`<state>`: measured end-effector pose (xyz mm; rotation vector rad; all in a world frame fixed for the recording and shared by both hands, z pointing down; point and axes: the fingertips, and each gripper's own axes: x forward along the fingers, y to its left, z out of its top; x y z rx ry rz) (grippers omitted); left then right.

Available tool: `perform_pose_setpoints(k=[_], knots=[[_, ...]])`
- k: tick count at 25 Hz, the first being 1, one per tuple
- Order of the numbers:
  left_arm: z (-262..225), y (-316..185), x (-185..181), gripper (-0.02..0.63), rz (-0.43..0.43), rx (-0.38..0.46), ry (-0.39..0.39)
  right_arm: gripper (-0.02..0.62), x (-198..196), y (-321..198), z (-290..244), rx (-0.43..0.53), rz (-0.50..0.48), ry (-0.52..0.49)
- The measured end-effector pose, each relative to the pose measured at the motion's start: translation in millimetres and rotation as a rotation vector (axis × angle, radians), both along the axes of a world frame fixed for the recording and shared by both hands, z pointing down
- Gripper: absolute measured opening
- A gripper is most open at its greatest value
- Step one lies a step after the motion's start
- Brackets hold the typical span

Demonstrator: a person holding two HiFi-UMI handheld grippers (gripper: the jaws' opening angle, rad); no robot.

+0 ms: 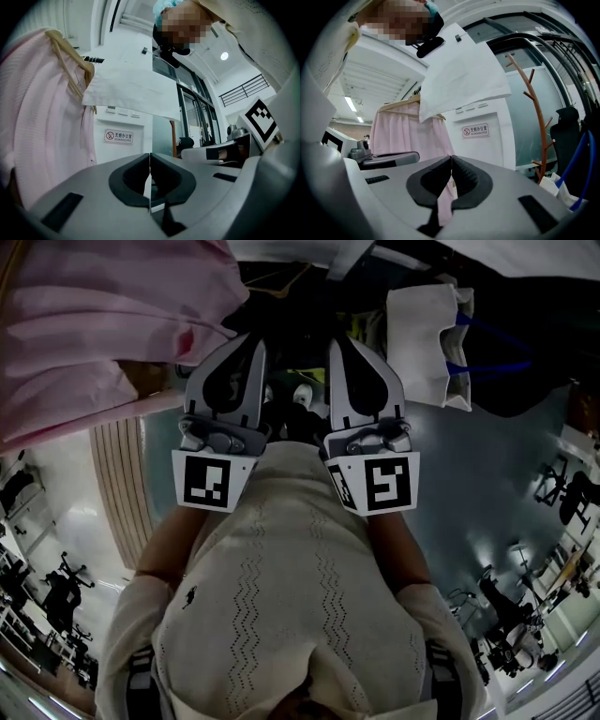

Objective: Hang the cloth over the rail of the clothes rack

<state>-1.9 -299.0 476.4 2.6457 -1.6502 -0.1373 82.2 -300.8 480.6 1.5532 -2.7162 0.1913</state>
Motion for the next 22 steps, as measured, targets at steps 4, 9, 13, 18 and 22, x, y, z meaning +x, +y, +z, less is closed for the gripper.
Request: perform_pose_setpoints(k=[4,9,13,18,22], knots=[[-2,2,4,0.014,0.012,0.002,0.002,0.018,1,1,0,-0.003,0.01,-0.009],[-1,1,-3,0.014,0.005,-0.001,0.001,0.018,-2,-1,1,0.005,0.016,0.003],[2,-1,-8,0.014,-0.002,-0.01,0.0,0.018,-5,-1,6,-0.007,0.022,0.009],[7,-2,-9,0.014,0.011,-0.023,-0.01,0.018,-4,-2,11,-0.019,0.03,0.011],[7,-3,-11,0.014,0.008,-0.024,-0.01,0.018,-5,-5,13,-0.025,0.036,0.015]])
